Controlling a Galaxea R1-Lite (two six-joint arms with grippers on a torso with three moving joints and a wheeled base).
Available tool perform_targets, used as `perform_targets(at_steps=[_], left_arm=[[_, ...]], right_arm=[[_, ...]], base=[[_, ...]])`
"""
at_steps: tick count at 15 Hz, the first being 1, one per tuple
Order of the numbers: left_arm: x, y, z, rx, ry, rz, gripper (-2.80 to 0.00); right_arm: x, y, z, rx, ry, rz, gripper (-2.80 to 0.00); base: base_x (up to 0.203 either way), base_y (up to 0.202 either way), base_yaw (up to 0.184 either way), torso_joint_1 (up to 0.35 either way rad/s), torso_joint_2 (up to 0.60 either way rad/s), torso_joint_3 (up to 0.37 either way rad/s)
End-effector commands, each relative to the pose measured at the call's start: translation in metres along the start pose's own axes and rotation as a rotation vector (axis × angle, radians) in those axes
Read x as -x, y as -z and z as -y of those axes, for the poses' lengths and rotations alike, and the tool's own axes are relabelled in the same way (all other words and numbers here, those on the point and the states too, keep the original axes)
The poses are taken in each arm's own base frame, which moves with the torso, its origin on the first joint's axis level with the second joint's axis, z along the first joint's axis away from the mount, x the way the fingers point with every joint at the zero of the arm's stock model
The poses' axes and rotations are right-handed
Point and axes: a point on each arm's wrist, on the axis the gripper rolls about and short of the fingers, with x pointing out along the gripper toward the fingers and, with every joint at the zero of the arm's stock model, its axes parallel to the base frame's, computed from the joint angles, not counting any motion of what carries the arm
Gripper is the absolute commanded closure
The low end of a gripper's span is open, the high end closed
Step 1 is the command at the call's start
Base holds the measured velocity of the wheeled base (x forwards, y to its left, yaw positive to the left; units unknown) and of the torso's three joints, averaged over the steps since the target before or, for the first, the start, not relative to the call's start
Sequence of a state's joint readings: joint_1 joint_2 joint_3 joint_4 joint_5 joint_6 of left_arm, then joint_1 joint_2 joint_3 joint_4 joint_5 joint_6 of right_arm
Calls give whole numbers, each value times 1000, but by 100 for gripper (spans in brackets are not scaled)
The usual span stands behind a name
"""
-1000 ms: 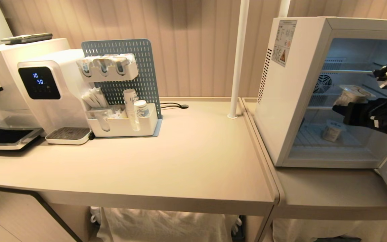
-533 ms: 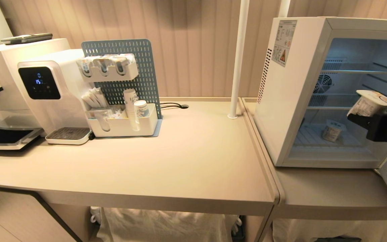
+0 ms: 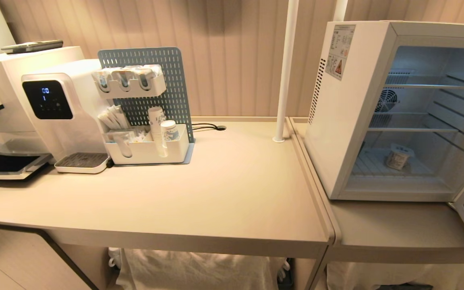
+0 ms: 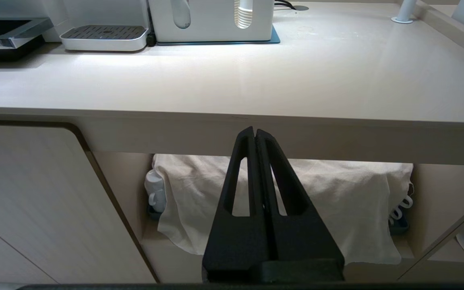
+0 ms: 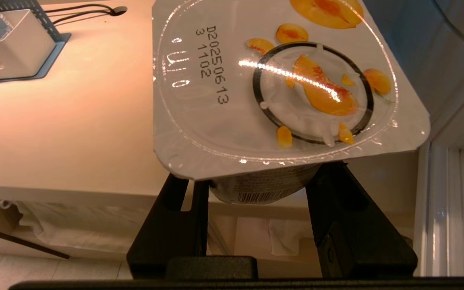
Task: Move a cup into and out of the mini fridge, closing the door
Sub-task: Place the yoghurt on the table
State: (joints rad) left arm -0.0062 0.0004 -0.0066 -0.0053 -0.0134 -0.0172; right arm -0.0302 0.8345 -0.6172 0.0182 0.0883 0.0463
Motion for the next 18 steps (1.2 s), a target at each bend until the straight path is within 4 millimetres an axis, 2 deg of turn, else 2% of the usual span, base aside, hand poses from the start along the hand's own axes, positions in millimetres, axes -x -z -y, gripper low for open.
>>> perform_targets(at_steps=[1, 4, 7, 9, 11, 12, 13, 15, 18], left_arm=[[0, 0, 0, 1, 0, 2, 0], [0, 0, 0, 1, 0, 1, 0], [0, 0, 0, 1, 0, 1, 0], [0, 0, 0, 1, 0, 2, 0], [0, 0, 0, 1, 0, 2, 0], [0, 0, 0, 1, 0, 2, 0], [0, 0, 0, 0, 0, 1, 0], [0, 0, 0, 1, 0, 1, 0], [0, 0, 0, 1, 0, 1, 0]], right_arm=[[55, 18, -4, -1, -5, 102, 0], [95, 58, -6, 4, -11, 186, 0], [116, 104, -4, 12, 9, 296, 0], [111, 132, -1, 38, 33, 320, 0], [82, 162, 4, 80, 72, 254, 0], [74, 170, 5, 116, 84, 269, 0], [71, 173, 5, 122, 74, 278, 0], [69, 181, 5, 126, 47, 169, 0], [71, 180, 5, 123, 43, 169, 0]], base=[[0, 0, 0, 0, 0, 0], [0, 0, 0, 0, 0, 0], [0, 0, 0, 0, 0, 0], [0, 0, 0, 0, 0, 0], [0, 0, 0, 0, 0, 0], [0, 0, 0, 0, 0, 0], [0, 0, 0, 0, 0, 0], [0, 0, 0, 0, 0, 0], [0, 0, 0, 0, 0, 0]])
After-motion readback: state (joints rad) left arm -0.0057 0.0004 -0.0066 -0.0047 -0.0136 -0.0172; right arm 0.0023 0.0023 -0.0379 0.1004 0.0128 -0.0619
